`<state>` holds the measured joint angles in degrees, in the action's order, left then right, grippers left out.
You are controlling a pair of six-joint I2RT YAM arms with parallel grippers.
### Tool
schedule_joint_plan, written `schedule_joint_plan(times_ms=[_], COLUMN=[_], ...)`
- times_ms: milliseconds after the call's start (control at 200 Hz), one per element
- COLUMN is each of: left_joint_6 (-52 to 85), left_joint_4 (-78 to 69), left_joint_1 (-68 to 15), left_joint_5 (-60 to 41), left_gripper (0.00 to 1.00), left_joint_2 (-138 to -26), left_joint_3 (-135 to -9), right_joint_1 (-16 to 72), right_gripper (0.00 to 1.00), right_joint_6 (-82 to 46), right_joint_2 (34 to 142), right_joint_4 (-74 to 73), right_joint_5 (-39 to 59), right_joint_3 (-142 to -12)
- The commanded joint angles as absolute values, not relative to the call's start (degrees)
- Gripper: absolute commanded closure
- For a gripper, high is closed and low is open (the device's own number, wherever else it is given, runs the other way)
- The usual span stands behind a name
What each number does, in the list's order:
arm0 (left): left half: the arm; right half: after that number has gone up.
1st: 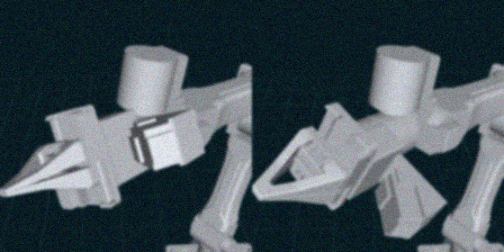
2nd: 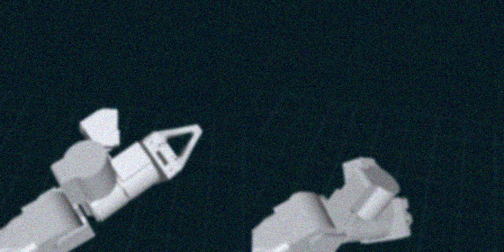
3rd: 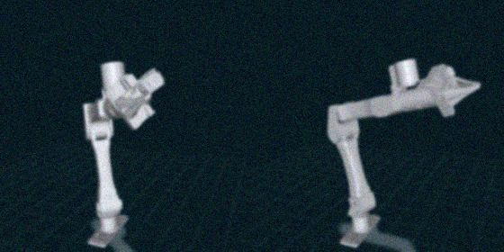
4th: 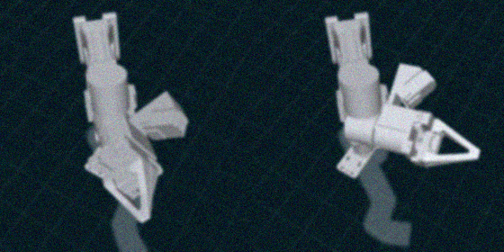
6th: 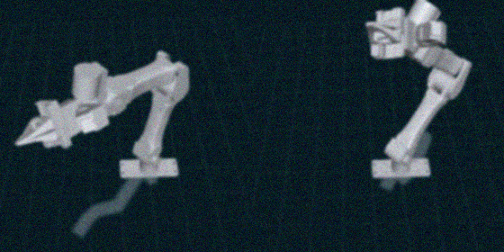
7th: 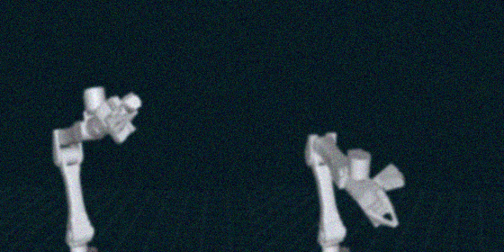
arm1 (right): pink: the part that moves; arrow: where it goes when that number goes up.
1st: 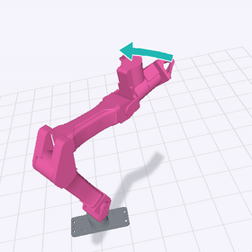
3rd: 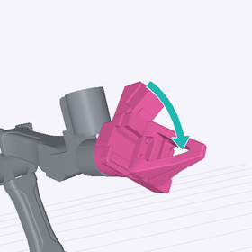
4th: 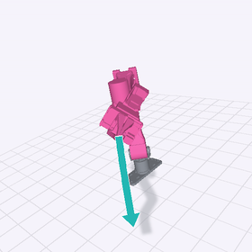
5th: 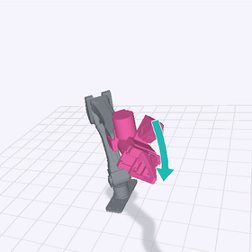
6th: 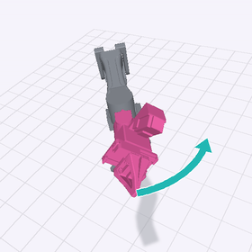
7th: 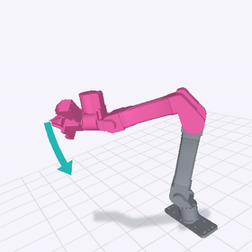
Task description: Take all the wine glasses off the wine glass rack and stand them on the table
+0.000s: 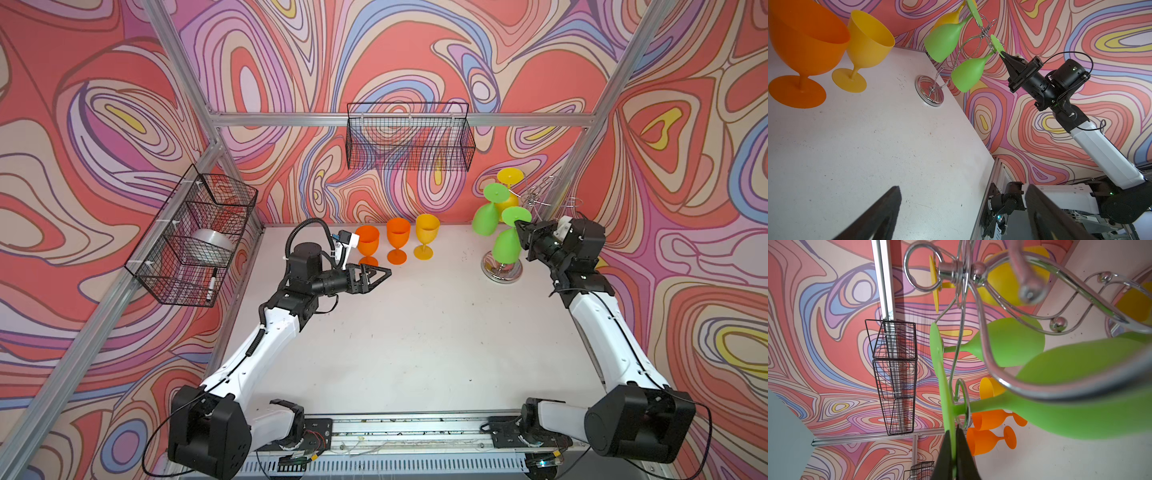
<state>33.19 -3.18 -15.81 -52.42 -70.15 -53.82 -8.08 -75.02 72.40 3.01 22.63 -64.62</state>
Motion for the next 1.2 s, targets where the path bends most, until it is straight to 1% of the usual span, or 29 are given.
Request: schedule_joint_plan(times_ms=[0, 696, 1197], left_joint_6=[32.34, 32.43, 32.43], left_joint_4=[-3.08, -3.16, -3.16], left_joint_1=[-16.02, -16.03, -16.02], left_joint_5=[-52.21, -52.25, -52.25], left_gripper=[0.06, 0.06, 0.06], left_joint_2=[-69.7, -70.23, -70.33], left_joint_3=[-53.88, -53.96, -53.96], right_joint_1=[-8.43, -8.34, -6.42], right_gripper=[1.0, 1.0, 1.0], right_joint_6=[-74.79, -74.18, -74.27], right_joint_2=[70.92, 69.89, 72.53], right_joint_4=[1.54, 2.02, 0.46], right_joint_5=[21.97, 24.86, 25.75], right_joint_3=[-64.17, -64.04, -65.64])
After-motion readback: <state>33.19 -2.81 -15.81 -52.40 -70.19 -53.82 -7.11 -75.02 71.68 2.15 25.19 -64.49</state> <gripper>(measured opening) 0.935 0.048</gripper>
